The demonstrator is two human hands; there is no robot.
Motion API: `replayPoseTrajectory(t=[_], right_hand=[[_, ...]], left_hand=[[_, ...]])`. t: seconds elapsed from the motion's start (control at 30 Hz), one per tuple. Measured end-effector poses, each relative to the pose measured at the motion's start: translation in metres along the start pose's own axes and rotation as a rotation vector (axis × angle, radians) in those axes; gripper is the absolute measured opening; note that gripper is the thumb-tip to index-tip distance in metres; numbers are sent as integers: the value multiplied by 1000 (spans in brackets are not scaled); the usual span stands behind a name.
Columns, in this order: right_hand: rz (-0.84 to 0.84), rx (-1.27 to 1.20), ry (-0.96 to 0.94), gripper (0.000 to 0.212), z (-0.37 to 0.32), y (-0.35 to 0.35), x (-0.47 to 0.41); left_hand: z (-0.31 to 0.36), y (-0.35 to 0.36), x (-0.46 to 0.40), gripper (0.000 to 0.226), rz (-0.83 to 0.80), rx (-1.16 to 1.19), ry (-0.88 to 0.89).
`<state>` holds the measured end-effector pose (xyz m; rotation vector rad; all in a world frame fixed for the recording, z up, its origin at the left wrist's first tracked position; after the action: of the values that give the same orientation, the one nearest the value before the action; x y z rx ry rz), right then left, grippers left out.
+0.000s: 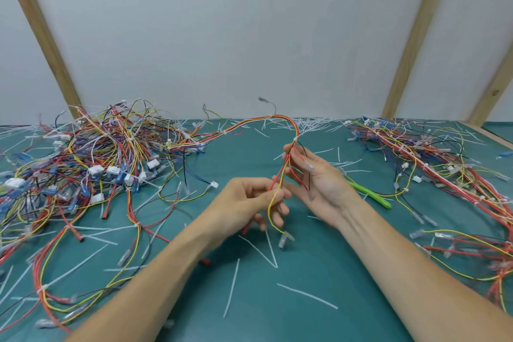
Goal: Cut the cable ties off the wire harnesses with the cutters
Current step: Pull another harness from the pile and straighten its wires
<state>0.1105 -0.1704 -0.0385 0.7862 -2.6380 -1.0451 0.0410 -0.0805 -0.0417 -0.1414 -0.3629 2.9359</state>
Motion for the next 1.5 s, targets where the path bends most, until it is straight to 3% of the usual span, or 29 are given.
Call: replayPoseTrajectory(t=[0.2, 0.4, 0.53, 0.67, 0.9, 1.0, 1.1, 1.17, 1.23, 1.27, 1.33, 1.4, 1.5], right_hand=[[54, -83, -21, 7, -5, -12, -1], [87, -114, 45, 17, -1, -16, 0], [67, -88, 73, 21, -1, -14, 2], [-53, 56, 168, 21, 7, 3, 7], [-515, 553, 559, 22, 66, 52, 48], [-571, 699, 663, 18, 88, 54, 57], [-495, 783, 588, 13, 84, 46, 50], [-394, 786, 443, 16, 64, 40, 37], [-128, 824, 199, 35, 26, 19, 19], [69, 966, 30, 39, -2, 3, 13], [464, 1500, -269, 30, -56, -19, 18], [639, 1844, -244, 28, -75, -35, 21], [642, 1972, 52, 59, -67, -65, 16]], left_hand=[[0, -9, 2, 30, -12, 7, -4], [-1, -27, -2, 39, 114, 85, -62], [-7, -34, -2, 61, 120, 118, -176], [-21, -43, -3, 65, 191, 122, -248], [-35, -34, -3, 61, 141, 280, -318], [-33, -40, -3, 50, 180, 368, -289], [-29, -43, -3, 41, 194, 487, -235], [-27, -50, -3, 39, 248, 535, -212], [-27, -58, -2, 35, 308, 529, -206], [-26, -60, -1, 32, 328, 499, -206], [-27, -66, 0, 25, 374, 410, -204], [-25, -69, 1, 20, 423, 353, -176], [-21, -72, 1, 19, 459, 283, -128]])
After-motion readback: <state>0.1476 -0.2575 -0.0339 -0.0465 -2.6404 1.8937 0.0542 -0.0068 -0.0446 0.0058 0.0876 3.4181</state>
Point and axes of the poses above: each hand's wrist, its own x-axis away from the middle knuckle, its own y-axis out of the palm, z = x × y, the point moved 10 cm from there along -x, towards the middle knuckle, and after that the axes turned 10 degrees about -x, right-handed, at the moved point
